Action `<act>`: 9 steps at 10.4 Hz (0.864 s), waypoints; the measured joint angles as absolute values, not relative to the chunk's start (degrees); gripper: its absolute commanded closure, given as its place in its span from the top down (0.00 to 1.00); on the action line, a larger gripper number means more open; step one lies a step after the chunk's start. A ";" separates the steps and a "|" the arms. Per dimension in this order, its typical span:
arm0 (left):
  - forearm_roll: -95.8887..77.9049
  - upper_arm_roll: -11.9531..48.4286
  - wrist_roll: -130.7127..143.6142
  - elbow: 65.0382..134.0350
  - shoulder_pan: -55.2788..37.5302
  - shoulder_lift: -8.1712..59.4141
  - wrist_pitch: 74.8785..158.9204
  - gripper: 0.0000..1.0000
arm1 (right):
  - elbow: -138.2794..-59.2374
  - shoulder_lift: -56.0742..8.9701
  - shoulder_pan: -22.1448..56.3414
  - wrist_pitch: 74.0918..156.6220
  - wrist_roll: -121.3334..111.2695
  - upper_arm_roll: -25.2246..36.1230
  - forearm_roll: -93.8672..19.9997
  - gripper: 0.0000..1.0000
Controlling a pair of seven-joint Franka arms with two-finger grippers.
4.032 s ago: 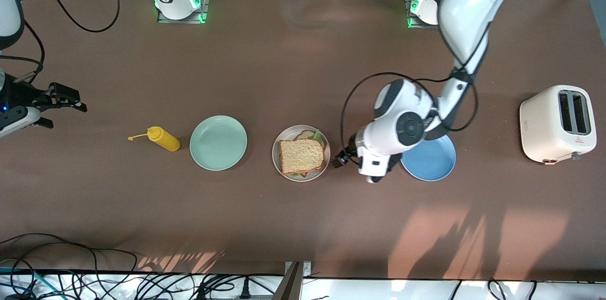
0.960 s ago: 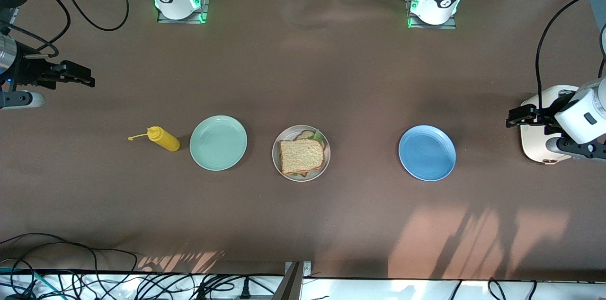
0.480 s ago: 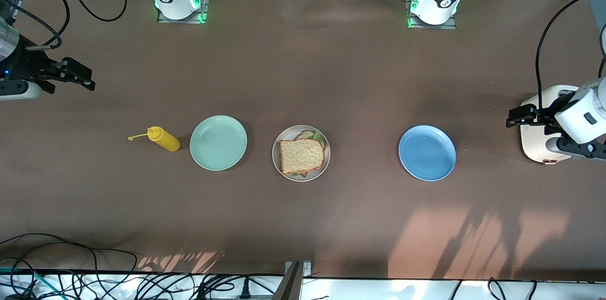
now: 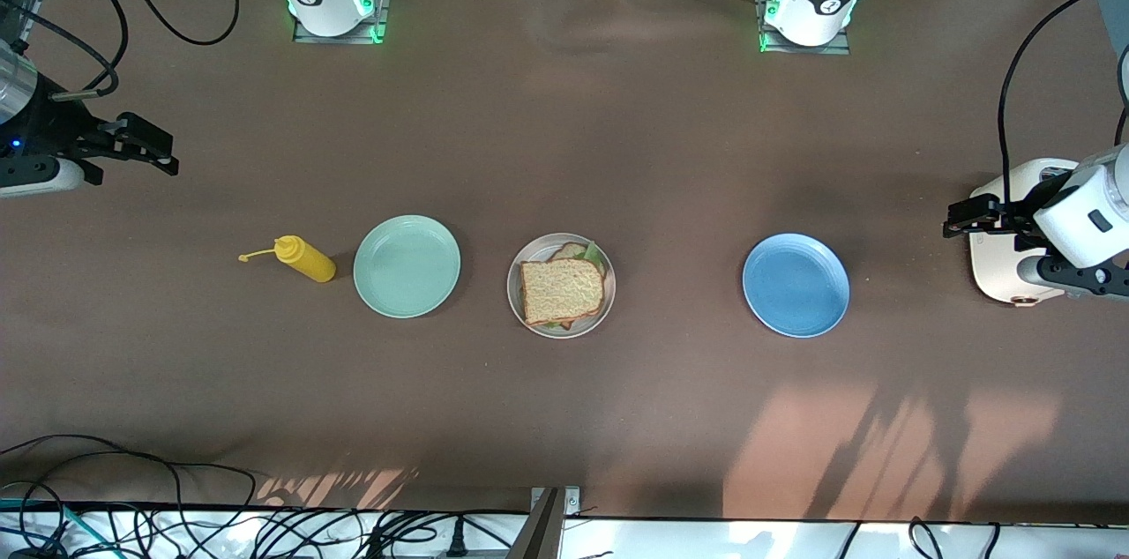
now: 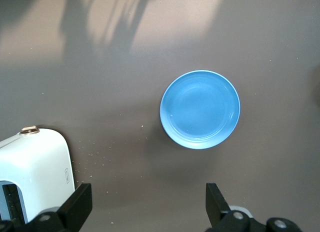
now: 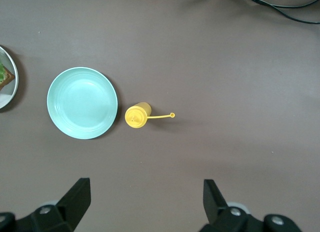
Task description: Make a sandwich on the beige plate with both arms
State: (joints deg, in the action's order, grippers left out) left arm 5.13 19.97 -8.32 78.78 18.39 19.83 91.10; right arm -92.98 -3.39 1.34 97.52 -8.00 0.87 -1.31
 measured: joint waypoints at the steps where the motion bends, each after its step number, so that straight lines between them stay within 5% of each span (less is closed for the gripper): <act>1: 5.13 19.97 -8.32 78.78 18.39 19.84 91.10 1.00 | -92.97 -3.39 1.34 97.53 -8.01 0.87 -1.31 1.00; 9: 5.13 20.05 -8.35 78.78 18.39 19.83 91.10 1.00 | -92.96 -3.40 1.34 97.46 -7.31 0.89 -1.31 1.00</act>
State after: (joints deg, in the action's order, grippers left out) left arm 5.13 20.05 -8.35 78.78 18.39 19.83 91.10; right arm -92.96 -3.40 1.34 97.46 -7.31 0.89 -1.31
